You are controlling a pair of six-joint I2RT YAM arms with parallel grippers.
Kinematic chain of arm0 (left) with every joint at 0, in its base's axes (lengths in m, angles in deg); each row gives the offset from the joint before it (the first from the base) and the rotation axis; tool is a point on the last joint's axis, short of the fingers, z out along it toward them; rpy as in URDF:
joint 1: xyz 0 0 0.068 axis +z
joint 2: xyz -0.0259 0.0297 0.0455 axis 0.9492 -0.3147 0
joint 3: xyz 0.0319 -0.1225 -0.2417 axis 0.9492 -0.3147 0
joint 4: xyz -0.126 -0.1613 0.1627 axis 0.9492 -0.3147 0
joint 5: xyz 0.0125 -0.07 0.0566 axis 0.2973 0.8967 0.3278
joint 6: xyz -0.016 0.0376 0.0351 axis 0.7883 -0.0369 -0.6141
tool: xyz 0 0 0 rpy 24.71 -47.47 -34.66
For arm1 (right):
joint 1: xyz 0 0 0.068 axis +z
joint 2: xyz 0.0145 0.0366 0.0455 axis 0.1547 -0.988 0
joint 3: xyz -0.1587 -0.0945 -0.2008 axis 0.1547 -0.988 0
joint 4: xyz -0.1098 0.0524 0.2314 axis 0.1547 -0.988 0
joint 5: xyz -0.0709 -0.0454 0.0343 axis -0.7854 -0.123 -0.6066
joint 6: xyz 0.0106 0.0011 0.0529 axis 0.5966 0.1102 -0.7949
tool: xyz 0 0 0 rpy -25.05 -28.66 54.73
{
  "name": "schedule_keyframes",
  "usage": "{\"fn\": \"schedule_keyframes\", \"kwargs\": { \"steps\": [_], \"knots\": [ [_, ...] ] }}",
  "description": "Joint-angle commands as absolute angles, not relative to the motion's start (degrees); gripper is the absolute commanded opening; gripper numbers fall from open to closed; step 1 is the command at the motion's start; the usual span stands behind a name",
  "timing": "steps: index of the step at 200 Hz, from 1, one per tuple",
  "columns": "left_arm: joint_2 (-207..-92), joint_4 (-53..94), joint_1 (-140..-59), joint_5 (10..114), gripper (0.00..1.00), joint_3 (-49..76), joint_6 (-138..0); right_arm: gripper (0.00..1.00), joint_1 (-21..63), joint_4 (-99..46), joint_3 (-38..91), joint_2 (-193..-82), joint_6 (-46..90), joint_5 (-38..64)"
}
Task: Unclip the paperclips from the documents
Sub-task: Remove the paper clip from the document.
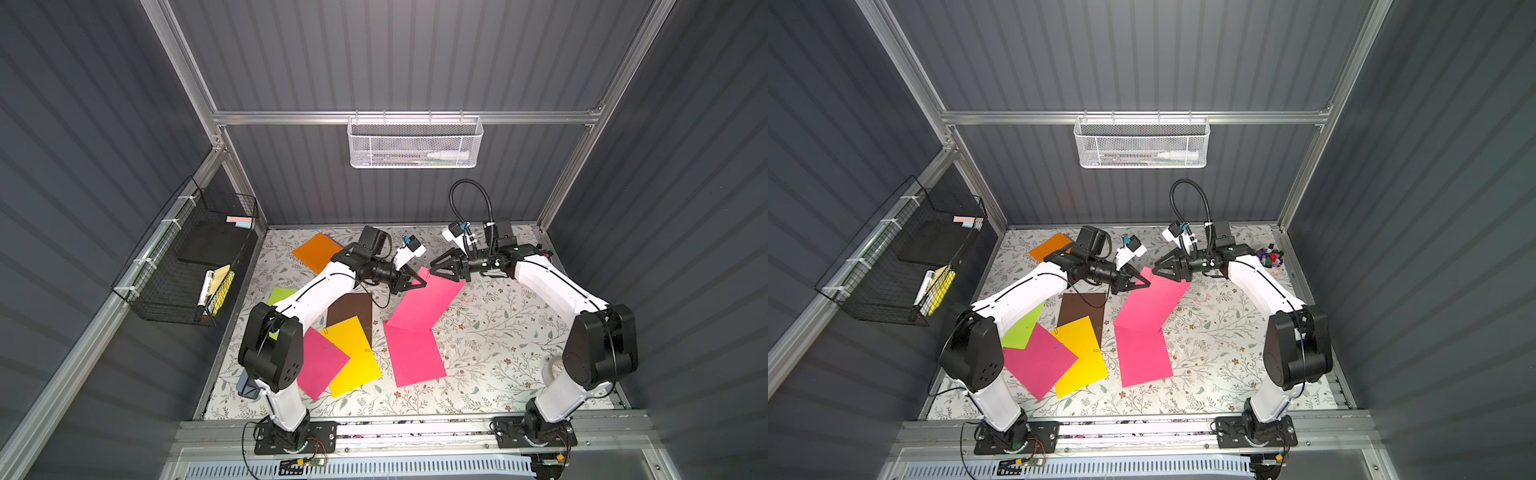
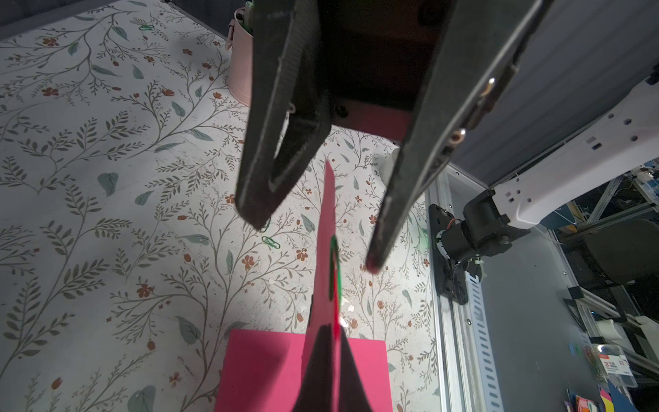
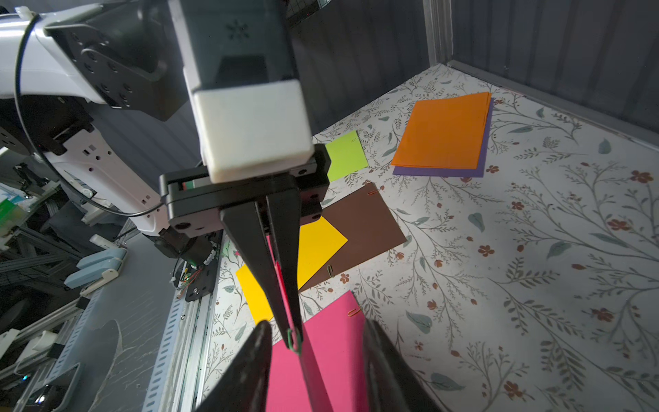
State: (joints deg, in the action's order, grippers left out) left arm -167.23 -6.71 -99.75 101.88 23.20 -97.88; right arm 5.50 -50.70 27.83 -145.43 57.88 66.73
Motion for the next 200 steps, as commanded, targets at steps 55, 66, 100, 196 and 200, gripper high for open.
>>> {"fn": "schedule_keyframes", "kwargs": {
  "steps": [55,66,100,196,200],
  "knots": [
    [-165.29,-7.22,-100.30,102.27,0.00,23.35,-98.91,0.41,5.93,-51.88,28.56,-146.14,60.18,72.51],
    [-165.23,-7.22,-100.30,102.34,0.00,23.32,-98.92,0.40,6.30,-52.25,28.57,-146.69,60.62,72.67],
    [-165.05,-7.29,-100.31,102.20,0.00,23.15,-98.96,0.33,6.48,-53.30,28.70,-147.85,61.60,72.41],
    [-164.70,-7.05,-100.31,102.43,0.00,22.44,-99.01,0.08,6.01,-55.68,28.21,-147.17,63.09,74.62],
    [-164.70,-7.05,-100.31,102.42,0.00,22.44,-98.99,0.07,5.96,-55.67,28.21,-147.16,63.03,74.75]
  ]
}}
